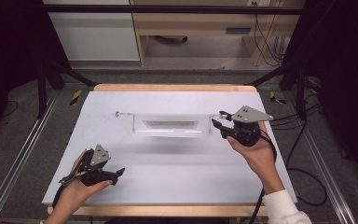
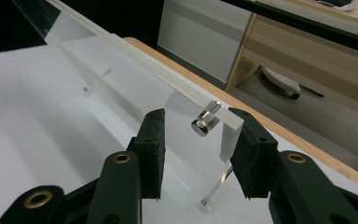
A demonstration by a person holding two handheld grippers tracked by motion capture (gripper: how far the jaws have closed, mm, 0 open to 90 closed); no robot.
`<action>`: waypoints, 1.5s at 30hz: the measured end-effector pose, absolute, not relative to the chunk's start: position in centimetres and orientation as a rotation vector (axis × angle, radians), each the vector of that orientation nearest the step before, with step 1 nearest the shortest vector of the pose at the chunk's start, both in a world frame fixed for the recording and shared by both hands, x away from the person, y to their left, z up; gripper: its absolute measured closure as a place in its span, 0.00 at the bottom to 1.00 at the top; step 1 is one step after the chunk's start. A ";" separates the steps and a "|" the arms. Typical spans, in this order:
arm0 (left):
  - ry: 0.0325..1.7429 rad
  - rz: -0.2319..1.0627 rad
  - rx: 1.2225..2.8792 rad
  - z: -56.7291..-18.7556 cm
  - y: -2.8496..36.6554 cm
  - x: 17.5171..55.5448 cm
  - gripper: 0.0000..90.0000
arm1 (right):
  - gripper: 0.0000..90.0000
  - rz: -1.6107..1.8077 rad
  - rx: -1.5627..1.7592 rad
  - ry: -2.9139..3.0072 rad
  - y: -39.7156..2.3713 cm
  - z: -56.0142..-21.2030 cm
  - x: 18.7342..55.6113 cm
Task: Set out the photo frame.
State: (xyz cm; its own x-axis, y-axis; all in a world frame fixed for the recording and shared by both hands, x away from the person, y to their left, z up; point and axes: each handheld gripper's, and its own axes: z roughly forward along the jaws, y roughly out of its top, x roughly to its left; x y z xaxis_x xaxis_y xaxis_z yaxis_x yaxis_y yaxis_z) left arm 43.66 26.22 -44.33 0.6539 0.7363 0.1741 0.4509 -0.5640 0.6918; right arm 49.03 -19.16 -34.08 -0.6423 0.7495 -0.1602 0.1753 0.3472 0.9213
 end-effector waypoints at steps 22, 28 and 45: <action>0.928 0.568 2.287 -44.8 26.6 43.7 0.12 | 0.64 1.432 0.977 1.938 -19.5 -33.2 56.2; 0.938 0.548 2.283 -45.0 26.7 43.9 0.12 | 0.63 1.451 1.038 1.911 -19.4 -33.2 57.5; 0.909 0.541 2.306 -45.6 26.0 43.7 0.12 | 0.53 1.432 1.122 1.911 -18.9 -33.1 59.0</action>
